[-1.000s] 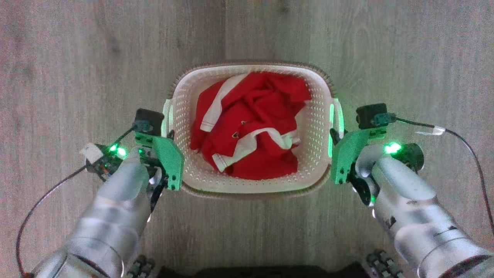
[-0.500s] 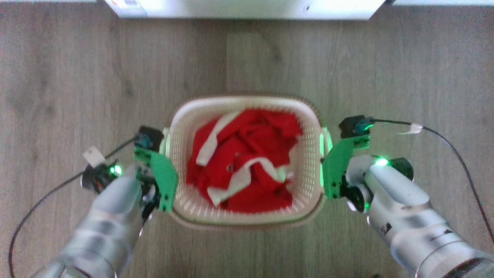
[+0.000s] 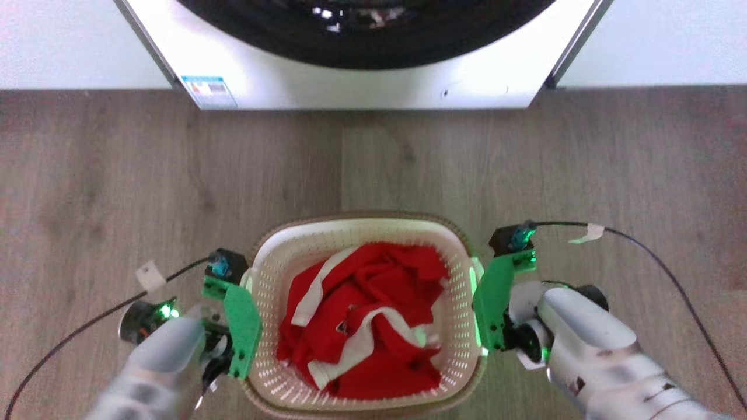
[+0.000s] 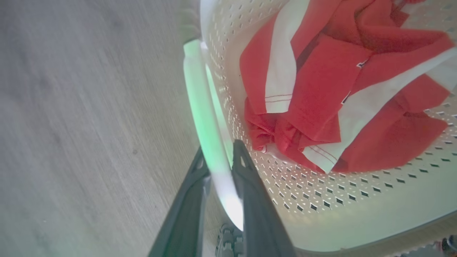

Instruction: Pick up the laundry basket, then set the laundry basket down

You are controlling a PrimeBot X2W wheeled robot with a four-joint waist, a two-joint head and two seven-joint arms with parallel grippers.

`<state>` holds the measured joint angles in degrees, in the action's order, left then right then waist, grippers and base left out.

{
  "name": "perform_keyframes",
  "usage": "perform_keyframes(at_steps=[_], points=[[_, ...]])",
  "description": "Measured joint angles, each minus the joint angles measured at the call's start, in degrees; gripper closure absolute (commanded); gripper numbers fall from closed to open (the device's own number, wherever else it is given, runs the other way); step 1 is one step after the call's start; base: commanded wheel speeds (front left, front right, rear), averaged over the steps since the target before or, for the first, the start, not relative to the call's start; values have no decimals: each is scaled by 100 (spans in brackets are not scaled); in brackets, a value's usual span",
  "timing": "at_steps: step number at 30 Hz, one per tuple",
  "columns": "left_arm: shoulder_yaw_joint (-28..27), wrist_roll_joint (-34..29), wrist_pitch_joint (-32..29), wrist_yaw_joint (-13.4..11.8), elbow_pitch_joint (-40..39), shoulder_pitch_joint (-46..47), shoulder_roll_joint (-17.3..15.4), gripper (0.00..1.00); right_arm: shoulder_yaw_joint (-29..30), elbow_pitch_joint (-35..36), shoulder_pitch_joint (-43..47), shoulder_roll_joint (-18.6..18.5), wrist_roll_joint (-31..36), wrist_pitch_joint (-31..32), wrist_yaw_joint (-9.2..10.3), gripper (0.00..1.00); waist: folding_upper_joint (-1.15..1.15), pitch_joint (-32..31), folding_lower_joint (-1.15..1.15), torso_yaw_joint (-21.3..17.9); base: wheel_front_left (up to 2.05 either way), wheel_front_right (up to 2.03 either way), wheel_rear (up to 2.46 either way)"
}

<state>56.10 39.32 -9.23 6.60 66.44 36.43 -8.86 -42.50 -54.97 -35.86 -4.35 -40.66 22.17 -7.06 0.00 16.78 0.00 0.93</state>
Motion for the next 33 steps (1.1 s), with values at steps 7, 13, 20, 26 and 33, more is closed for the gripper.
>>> perform_keyframes(at_steps=[7,13,20,26,33], points=[[314,398,-277,-1,-483,-180,-352,100,-41,178,174,0,-23,192,0,100,0,-388,0,-20,0,0,0],[500,664,-391,-1,-702,-462,-543,100,-67,310,469,5,-24,300,1,100,0,-734,0,-50,0,0,0],[667,839,-516,-1,-831,-788,-621,100,-77,354,832,12,-25,409,0,100,0,-1142,0,-88,0,0,0],[778,1046,-691,-1,-995,-832,-736,100,-56,445,932,7,-49,554,1,100,0,-1404,0,-103,0,0,0],[842,1128,-842,-1,-1195,-837,-875,100,19,593,1019,-8,-35,703,1,100,0,-1658,0,-110,0,0,0]])
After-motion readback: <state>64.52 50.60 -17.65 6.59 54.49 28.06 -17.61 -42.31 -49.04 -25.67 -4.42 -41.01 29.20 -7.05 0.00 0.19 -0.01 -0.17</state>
